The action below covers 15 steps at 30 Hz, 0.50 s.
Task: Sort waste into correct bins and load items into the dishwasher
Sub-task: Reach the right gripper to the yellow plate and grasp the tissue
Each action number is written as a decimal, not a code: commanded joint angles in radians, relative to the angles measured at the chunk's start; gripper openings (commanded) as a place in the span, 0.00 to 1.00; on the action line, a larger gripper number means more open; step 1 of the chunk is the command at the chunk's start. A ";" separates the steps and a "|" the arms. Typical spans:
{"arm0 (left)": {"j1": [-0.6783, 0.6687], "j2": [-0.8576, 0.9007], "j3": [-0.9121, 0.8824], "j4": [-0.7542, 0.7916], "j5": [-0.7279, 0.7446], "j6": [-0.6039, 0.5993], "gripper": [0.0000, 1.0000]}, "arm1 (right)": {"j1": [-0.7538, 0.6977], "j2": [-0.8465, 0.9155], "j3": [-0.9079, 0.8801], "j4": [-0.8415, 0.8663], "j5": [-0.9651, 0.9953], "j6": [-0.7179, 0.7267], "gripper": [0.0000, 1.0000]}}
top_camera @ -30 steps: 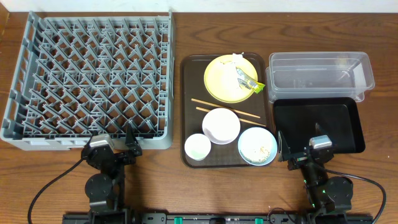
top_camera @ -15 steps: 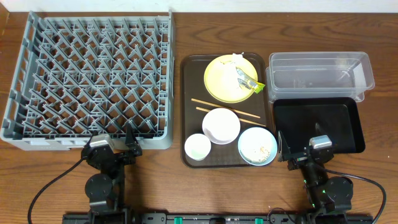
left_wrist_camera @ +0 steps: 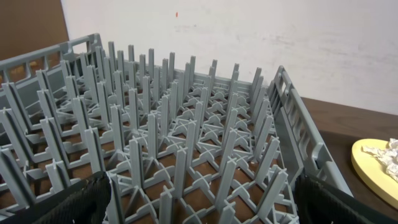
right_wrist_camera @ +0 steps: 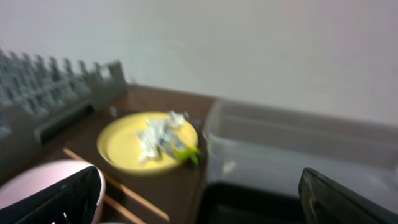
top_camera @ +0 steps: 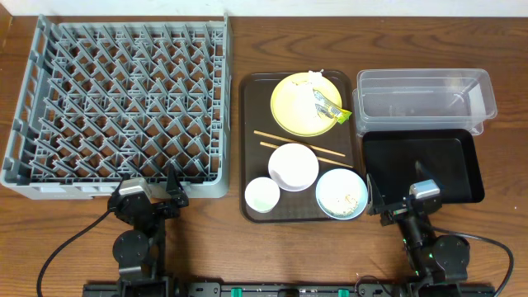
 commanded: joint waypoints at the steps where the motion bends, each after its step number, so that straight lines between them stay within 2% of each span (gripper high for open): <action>1: 0.002 0.001 -0.025 -0.026 -0.012 0.016 0.95 | -0.003 0.002 0.008 0.039 -0.090 0.018 0.99; 8: 0.002 0.001 -0.025 -0.026 -0.012 0.016 0.95 | -0.003 0.071 0.169 0.004 -0.109 0.013 0.99; 15: 0.002 0.001 -0.025 -0.026 -0.012 0.016 0.95 | -0.003 0.396 0.465 -0.018 -0.146 0.005 0.99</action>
